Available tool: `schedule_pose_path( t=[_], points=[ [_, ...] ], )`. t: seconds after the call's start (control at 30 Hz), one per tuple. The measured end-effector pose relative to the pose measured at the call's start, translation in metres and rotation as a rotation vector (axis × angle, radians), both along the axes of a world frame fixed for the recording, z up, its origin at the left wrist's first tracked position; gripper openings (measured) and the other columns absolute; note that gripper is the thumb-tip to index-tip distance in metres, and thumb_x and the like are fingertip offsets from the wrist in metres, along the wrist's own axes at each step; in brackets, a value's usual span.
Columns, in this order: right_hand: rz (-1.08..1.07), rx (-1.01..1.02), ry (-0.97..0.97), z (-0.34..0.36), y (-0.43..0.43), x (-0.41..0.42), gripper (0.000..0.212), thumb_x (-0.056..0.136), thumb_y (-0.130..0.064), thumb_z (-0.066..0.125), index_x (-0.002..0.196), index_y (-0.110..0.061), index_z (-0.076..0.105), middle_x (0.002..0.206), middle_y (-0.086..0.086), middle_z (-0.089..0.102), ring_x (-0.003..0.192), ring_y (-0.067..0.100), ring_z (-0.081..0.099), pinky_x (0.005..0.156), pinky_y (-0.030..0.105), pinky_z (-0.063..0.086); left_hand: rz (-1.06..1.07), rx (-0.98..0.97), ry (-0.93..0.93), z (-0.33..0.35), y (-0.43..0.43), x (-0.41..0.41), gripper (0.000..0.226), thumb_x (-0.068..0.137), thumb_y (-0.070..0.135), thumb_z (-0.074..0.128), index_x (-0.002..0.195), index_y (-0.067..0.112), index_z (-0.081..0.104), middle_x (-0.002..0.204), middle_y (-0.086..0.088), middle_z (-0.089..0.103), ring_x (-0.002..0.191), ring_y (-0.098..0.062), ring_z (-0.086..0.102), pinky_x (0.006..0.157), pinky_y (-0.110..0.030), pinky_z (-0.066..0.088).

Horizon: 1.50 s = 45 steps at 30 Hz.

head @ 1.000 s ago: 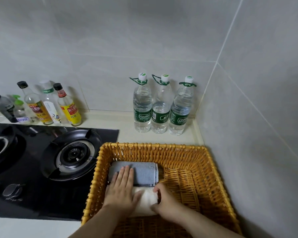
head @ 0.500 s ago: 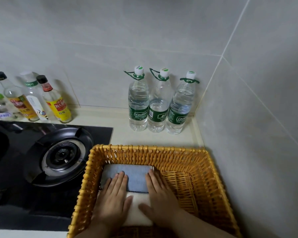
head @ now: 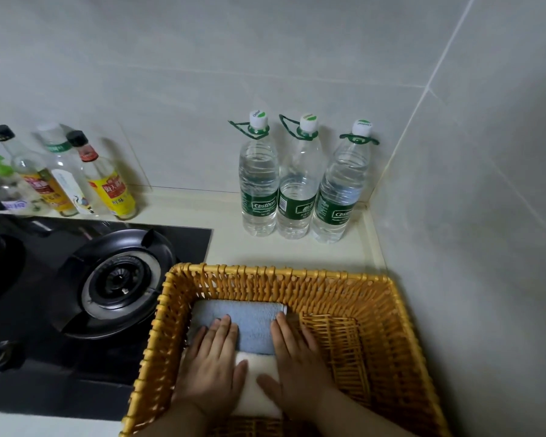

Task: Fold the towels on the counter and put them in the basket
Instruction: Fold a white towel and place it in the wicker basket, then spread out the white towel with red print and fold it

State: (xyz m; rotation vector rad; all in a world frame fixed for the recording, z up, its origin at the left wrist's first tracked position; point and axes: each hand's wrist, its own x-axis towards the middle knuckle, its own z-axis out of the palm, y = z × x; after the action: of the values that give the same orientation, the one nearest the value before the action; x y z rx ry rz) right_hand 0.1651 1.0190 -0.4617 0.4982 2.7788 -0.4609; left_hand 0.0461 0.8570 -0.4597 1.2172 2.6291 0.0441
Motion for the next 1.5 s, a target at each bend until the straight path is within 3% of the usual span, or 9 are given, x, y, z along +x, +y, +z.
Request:
schedule_pose_path(
  t=[0.1,0.2,0.33,0.43,0.57,0.77,1.0,1.2,1.5],
  points=[
    [-0.009,-0.018,0.032,0.016,0.0,0.0,0.089,0.086,-0.077,0.026,0.145,-0.012,0.04,0.156,0.007,0.031,0.14,0.02,0.038,0.11,0.038,0.019,-0.03,-0.105,-0.056,0.007,-0.002,0.002,0.074,0.095,0.051,0.012,0.125,0.006,0.063,0.136,-0.013,0.057,0.131,-0.023,0.037,0.118,-0.037,0.004],
    [-0.01,-0.118,0.076,0.041,0.008,-0.003,0.084,0.087,-0.066,0.041,0.154,-0.021,0.017,0.163,-0.003,-0.001,0.149,0.019,0.013,0.119,0.035,0.014,-0.045,-0.122,-0.064,0.03,0.007,0.006,0.064,0.093,0.048,0.028,0.126,0.005,0.062,0.138,-0.012,0.055,0.131,-0.025,0.047,0.12,-0.034,-0.01],
    [-0.081,-0.222,0.175,0.078,0.011,-0.001,0.052,0.091,-0.046,0.052,0.139,-0.025,0.048,0.154,-0.01,0.031,0.137,0.011,0.036,0.111,0.025,0.033,-0.046,-0.035,-0.079,0.068,0.008,0.003,0.062,0.097,0.045,0.029,0.151,0.016,0.022,0.162,-0.003,0.008,0.148,-0.022,0.009,0.12,-0.037,0.003],
    [-0.157,-0.274,0.255,0.098,0.009,-0.003,0.041,0.093,-0.038,0.056,0.133,-0.027,0.055,0.138,-0.011,0.052,0.125,0.006,0.048,0.104,0.02,0.037,-0.04,0.098,-0.215,0.102,-0.005,-0.003,0.042,0.094,0.039,0.043,0.13,0.021,0.05,0.145,0.001,0.041,0.132,-0.02,0.041,0.108,-0.033,0.037],
    [-0.186,-0.381,0.299,0.127,-0.004,-0.01,0.036,0.091,-0.035,0.059,0.127,-0.029,0.06,0.126,-0.013,0.061,0.114,0.003,0.055,0.102,0.024,0.044,0.132,0.338,-0.328,0.148,-0.048,-0.007,0.023,0.092,0.033,0.052,0.111,0.025,0.064,0.109,0.012,0.066,0.102,-0.005,0.06,0.091,-0.028,0.048],
    [-0.068,-0.442,0.35,0.179,-0.044,-0.022,0.03,0.093,-0.034,0.057,0.123,-0.035,0.059,0.119,-0.019,0.058,0.114,0.003,0.052,0.102,0.027,0.043,0.337,0.455,-0.251,0.2,-0.144,-0.018,0.031,0.094,0.032,0.053,0.125,0.028,0.059,0.117,0.017,0.061,0.111,-0.002,0.058,0.096,-0.026,0.048],
    [0.047,-0.475,0.385,0.23,-0.123,-0.023,0.02,0.091,-0.036,0.06,0.103,-0.052,0.054,0.117,-0.019,0.058,0.112,0.005,0.056,0.098,0.031,0.047,0.524,0.495,-0.167,0.241,-0.266,0.013,0.021,0.093,0.035,0.054,0.11,0.047,0.053,0.116,0.019,0.06,0.11,-0.002,0.058,0.097,-0.029,0.047],
    [0.161,-0.449,0.402,0.26,-0.235,-0.016,0.036,0.09,-0.035,0.062,0.125,-0.039,0.059,0.119,-0.02,0.054,0.113,0.003,0.054,0.097,0.024,0.046,0.668,0.464,-0.125,0.264,-0.376,0.064,0.042,0.089,0.04,0.061,0.13,0.032,0.054,0.133,0.015,0.054,0.116,-0.002,0.051,0.099,-0.021,0.04],
    [0.355,-0.492,0.37,0.273,-0.394,0.002,0.037,0.089,-0.035,0.061,0.126,-0.031,0.061,0.122,-0.018,0.061,0.112,-0.002,0.055,0.098,0.022,0.045,0.872,0.543,-0.082,0.285,-0.526,0.15,0.045,0.086,0.046,0.062,0.129,0.038,0.053,0.13,0.023,0.051,0.116,0.0,0.051,0.103,-0.026,0.042]
  ],
)
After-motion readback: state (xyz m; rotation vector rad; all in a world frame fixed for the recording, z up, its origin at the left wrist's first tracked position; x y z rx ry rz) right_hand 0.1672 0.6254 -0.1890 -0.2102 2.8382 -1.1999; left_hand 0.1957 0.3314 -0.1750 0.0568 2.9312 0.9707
